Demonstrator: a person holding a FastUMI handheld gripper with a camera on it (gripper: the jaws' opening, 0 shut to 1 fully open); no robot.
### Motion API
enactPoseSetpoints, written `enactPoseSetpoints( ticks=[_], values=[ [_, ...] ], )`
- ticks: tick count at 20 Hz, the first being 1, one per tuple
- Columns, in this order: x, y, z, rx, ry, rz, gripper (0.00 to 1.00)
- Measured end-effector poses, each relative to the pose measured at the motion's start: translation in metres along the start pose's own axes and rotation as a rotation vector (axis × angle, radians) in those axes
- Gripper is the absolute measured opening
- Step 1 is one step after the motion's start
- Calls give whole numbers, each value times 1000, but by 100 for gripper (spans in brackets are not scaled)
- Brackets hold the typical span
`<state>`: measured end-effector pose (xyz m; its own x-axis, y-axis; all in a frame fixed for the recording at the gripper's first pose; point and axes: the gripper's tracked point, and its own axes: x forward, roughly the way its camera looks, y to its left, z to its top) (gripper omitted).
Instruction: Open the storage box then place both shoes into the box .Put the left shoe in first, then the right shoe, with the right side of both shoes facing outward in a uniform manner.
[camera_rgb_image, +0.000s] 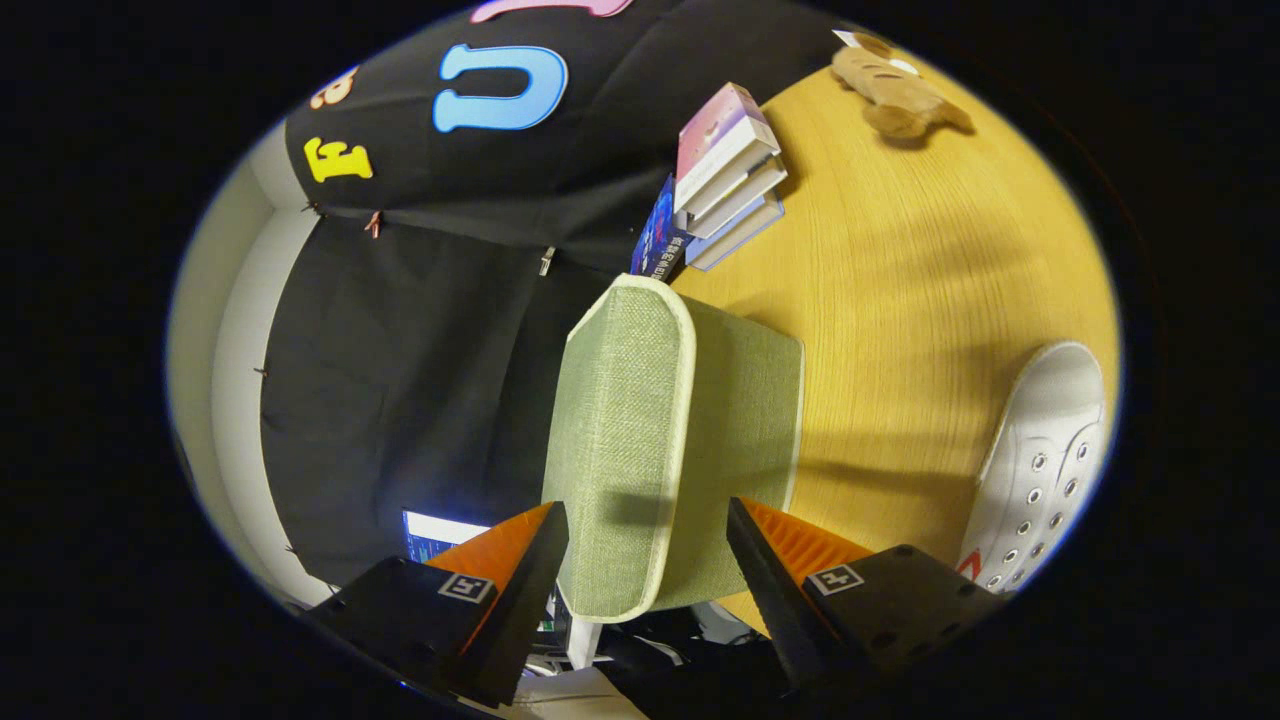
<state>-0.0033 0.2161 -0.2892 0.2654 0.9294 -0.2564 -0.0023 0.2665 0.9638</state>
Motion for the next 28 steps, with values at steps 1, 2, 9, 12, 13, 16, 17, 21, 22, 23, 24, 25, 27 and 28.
enactPoseSetpoints(
  ticks=[1, 2, 9, 12, 13, 16, 17, 21, 22, 23, 24, 25, 27, 28],
  values=[
    [5, -4, -1, 18, 6, 7, 97],
    [8, -2, -1, 43, 10, 31, 98],
    [27, 24, -6, 191, 39, 224, 96],
    [30, 26, -4, 242, 48, 267, 96],
    [31, 23, -2, 253, 43, 265, 96],
    [30, 16, 4, 287, 30, 268, 70],
    [31, 18, 4, 293, 31, 278, 62],
    [20, 21, 4, 292, 33, 305, 34],
    [16, 24, 6, 284, 24, 324, 19],
    [13, 27, 7, 269, 15, 335, 14],
    [12, 31, 8, 242, 0, 345, 8],
    [10, 35, 8, 221, -7, 355, 6],
    [6, 41, 4, 210, -1, 351, 5],
    [4, 47, 3, 207, -3, 351, 5]
  ],
)
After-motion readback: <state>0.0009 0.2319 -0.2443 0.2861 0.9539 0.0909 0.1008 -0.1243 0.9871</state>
